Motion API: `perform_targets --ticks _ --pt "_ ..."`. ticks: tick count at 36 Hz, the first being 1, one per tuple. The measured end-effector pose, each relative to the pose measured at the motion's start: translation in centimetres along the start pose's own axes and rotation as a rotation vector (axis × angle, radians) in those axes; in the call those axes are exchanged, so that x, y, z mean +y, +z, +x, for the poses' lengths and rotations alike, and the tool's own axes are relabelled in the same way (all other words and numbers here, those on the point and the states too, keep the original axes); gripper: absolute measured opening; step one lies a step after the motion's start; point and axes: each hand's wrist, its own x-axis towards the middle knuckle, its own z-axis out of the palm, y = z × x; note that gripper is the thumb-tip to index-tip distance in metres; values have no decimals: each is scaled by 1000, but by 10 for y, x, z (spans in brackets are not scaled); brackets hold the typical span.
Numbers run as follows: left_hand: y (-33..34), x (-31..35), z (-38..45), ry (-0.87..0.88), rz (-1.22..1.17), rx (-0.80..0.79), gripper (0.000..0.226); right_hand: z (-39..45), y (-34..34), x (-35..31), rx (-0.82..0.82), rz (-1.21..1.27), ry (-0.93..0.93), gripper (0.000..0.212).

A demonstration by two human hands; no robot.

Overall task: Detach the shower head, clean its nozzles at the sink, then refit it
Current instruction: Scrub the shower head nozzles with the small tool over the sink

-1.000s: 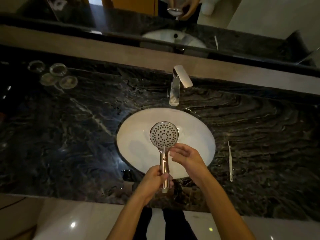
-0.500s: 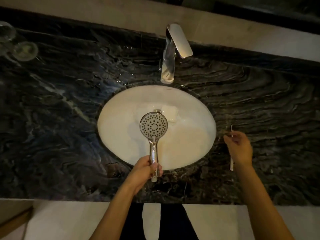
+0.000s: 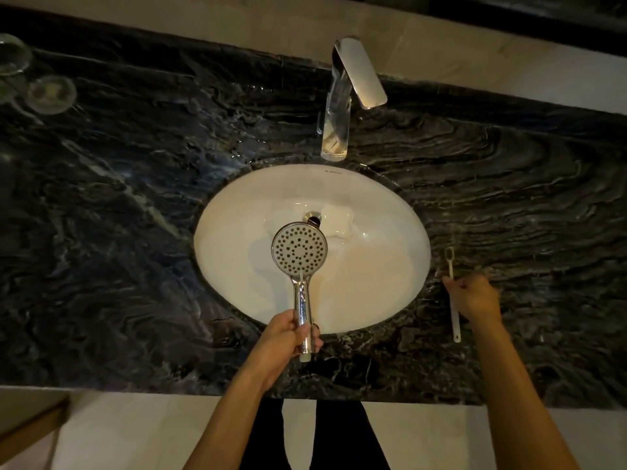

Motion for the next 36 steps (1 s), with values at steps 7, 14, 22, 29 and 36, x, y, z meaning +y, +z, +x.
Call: perform_targets --ticks 7,14,22,29,36 --pt "2 2 -6 0 7 -4 11 -46 5 -29 -189 326 -289 20" --pt "-1 5 -6 -23 -7 -16 11 -100 20 -71 -452 526 -513 26" --pt "-1 9 -11 -35 -23 -32 11 -119 37 -104 -627 554 -470 22" --pt "-1 7 -11 -21 -16 -32 13 -118 49 -114 -623 569 -489 9" --pt "1 13 -10 10 -1 -39 14 -113 63 -114 -426 388 -566 16"
